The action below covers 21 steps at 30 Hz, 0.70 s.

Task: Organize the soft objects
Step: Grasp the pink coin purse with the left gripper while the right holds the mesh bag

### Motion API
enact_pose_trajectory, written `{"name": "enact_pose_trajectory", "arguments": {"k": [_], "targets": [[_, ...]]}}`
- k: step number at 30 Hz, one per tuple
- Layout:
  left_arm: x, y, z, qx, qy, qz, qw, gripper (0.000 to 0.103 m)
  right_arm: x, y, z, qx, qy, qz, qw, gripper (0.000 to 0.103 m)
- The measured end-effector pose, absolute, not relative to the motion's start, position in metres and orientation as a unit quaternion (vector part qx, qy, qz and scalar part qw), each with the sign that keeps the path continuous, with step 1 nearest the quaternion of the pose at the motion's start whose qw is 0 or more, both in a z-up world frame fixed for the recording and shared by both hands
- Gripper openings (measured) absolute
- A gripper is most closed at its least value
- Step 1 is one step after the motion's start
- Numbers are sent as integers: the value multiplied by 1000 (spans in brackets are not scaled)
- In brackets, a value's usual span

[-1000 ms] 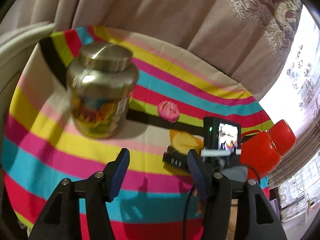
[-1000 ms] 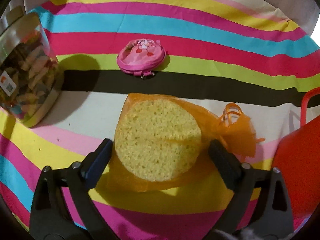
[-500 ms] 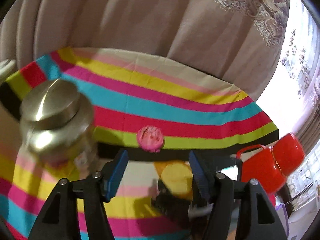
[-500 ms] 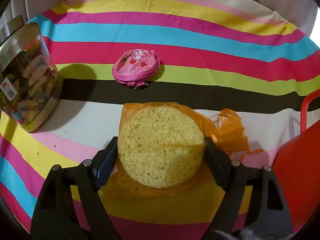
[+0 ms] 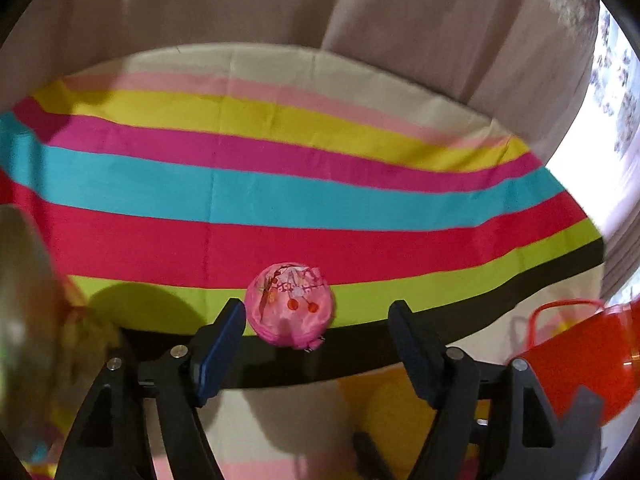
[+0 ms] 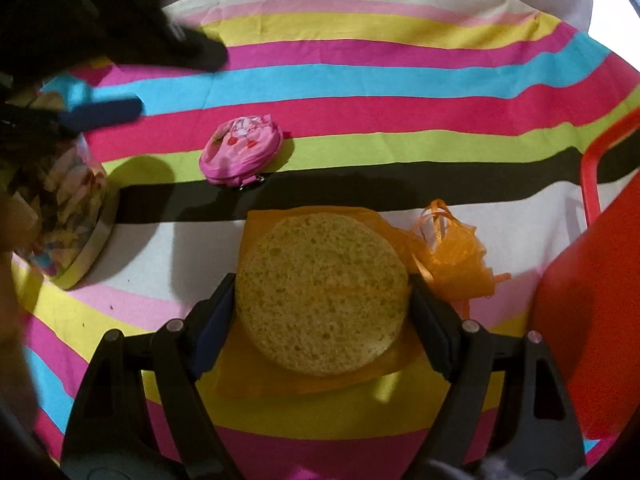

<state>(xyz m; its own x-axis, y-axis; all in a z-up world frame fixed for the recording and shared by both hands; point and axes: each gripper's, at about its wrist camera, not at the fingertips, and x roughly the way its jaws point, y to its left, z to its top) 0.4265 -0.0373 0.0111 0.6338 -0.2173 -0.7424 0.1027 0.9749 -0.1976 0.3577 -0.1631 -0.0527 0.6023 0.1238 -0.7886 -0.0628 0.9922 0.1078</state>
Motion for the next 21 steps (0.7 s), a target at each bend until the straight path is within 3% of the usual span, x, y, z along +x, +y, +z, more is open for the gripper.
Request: {"name": "enact_pose_trajectory", "arguments": {"k": [13, 21], "targets": [[461, -53, -41, -13, 470, -79, 879, 78, 358, -165, -53, 30, 442, 41, 896, 84], [462, -59, -50, 7, 464, -71, 883, 77, 357, -161, -54, 21, 442, 38, 896, 84]]}}
